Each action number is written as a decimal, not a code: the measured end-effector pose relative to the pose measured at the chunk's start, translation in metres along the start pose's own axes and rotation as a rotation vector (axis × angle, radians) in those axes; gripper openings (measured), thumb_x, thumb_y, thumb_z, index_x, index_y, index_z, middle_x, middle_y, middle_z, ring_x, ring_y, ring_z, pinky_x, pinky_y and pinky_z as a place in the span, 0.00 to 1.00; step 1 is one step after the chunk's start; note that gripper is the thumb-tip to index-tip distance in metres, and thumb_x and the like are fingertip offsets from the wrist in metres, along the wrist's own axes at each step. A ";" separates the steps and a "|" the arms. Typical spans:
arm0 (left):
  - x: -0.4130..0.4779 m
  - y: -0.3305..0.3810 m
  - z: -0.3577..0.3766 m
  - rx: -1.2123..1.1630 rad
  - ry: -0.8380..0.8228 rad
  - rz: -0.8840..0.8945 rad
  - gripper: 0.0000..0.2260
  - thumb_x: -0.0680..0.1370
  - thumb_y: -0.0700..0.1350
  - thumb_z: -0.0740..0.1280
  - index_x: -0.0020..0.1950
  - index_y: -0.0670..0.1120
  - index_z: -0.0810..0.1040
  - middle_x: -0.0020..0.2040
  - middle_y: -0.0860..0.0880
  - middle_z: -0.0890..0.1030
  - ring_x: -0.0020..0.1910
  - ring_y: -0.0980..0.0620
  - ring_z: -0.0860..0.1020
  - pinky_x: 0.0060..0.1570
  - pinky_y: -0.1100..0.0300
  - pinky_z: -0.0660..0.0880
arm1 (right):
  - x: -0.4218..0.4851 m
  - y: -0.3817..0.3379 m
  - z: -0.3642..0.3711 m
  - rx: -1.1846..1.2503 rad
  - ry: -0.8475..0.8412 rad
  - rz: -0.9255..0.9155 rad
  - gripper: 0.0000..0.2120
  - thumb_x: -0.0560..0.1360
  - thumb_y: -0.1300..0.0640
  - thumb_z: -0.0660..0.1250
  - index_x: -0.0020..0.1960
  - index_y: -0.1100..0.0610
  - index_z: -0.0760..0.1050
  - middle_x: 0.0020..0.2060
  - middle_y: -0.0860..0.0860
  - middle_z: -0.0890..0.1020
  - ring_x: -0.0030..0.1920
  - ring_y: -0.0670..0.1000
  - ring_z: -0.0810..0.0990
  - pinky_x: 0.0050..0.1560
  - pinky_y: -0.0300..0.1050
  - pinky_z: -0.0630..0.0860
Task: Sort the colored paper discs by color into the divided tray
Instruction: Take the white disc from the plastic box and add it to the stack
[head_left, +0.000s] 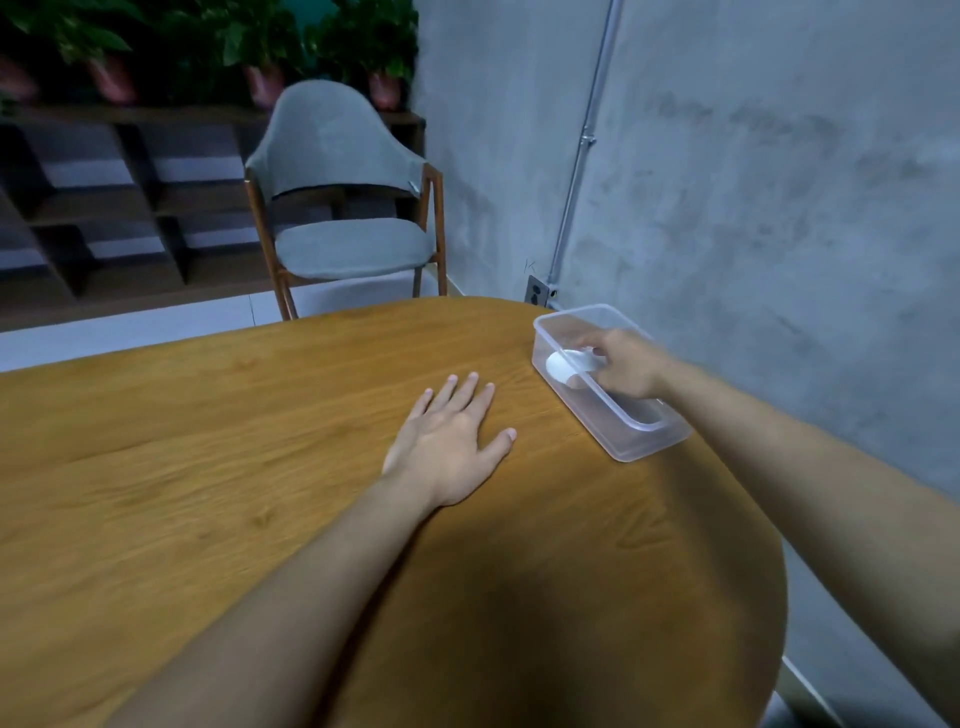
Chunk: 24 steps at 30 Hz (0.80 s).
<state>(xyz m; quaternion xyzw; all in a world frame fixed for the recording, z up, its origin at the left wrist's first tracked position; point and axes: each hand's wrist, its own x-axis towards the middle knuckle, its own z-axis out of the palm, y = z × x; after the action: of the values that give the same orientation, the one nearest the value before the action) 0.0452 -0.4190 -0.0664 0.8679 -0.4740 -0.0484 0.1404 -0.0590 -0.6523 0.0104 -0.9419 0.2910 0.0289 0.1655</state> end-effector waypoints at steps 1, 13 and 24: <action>0.000 0.000 0.001 -0.003 0.004 -0.001 0.33 0.83 0.67 0.49 0.85 0.54 0.51 0.85 0.53 0.48 0.84 0.53 0.45 0.82 0.50 0.43 | 0.002 0.000 0.002 -0.017 -0.007 0.003 0.30 0.74 0.44 0.76 0.73 0.50 0.73 0.68 0.51 0.78 0.67 0.57 0.77 0.65 0.49 0.73; 0.000 -0.001 0.002 -0.035 0.055 0.008 0.32 0.83 0.65 0.52 0.84 0.53 0.56 0.85 0.52 0.53 0.84 0.52 0.48 0.82 0.51 0.45 | -0.007 -0.029 0.002 -0.342 -0.033 0.000 0.13 0.83 0.55 0.58 0.48 0.60 0.77 0.41 0.54 0.79 0.35 0.49 0.74 0.32 0.41 0.67; -0.023 0.002 -0.011 -0.156 0.234 0.054 0.16 0.83 0.52 0.61 0.69 0.50 0.79 0.69 0.52 0.79 0.69 0.52 0.73 0.70 0.54 0.67 | -0.032 -0.028 -0.014 -0.311 0.169 -0.076 0.18 0.78 0.67 0.57 0.64 0.56 0.73 0.34 0.55 0.73 0.37 0.59 0.75 0.34 0.49 0.68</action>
<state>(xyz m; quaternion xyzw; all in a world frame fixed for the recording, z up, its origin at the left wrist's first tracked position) 0.0341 -0.3986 -0.0562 0.8410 -0.4724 0.0200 0.2631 -0.0703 -0.6173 0.0365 -0.9655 0.2599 -0.0120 -0.0064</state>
